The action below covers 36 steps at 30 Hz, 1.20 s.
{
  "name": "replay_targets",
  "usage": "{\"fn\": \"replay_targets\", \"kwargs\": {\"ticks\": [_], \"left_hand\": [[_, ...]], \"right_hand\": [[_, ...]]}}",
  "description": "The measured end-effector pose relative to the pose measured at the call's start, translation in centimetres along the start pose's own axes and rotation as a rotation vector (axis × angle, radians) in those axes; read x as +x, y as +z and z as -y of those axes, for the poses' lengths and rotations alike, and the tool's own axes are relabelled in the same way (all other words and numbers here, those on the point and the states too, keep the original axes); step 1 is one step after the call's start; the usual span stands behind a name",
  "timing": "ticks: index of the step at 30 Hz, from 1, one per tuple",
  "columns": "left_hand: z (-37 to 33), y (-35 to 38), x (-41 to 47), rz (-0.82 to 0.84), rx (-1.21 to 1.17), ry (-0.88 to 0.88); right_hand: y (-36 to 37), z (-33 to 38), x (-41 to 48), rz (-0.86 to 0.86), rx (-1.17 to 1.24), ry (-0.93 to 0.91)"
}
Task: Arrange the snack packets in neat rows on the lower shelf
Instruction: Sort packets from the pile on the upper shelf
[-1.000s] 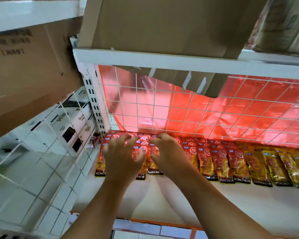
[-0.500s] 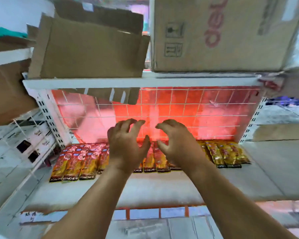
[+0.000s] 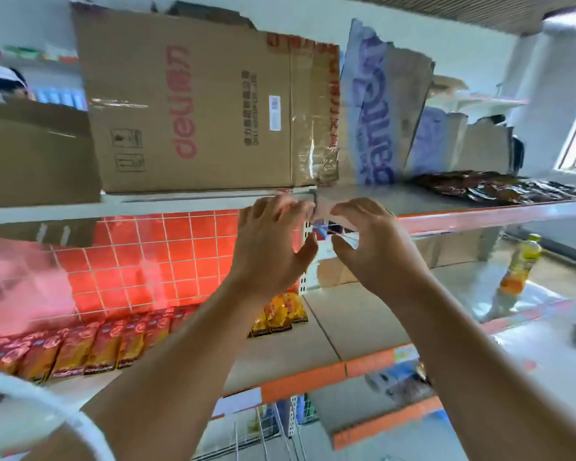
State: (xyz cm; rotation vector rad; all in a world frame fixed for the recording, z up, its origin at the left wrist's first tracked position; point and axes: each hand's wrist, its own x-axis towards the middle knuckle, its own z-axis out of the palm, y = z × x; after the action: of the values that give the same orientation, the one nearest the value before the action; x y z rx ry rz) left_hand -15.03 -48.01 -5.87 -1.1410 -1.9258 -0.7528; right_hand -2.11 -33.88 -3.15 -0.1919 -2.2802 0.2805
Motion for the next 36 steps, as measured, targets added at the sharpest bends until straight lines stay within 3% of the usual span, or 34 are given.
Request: {"fn": "replay_targets", "kwargs": {"ticks": [10,20,30,36], "left_hand": [[-9.7,5.8,9.1,0.231,-0.206,0.178],[-8.3,15.7,16.7,0.717,-0.510,-0.113],[-7.2,23.4,26.1,0.975,-0.340,-0.022],[-9.0,26.5,30.5,1.057,-0.207,0.050]], "right_hand": [[-8.7,-9.8,-0.7,-0.057,-0.178,0.116],[-6.4,-19.8,4.6,0.039,-0.217,0.116],[-6.3,-30.7,15.1,0.128,-0.352,0.269],[-8.3,-35.4,18.6,0.295,-0.387,0.401]]}}
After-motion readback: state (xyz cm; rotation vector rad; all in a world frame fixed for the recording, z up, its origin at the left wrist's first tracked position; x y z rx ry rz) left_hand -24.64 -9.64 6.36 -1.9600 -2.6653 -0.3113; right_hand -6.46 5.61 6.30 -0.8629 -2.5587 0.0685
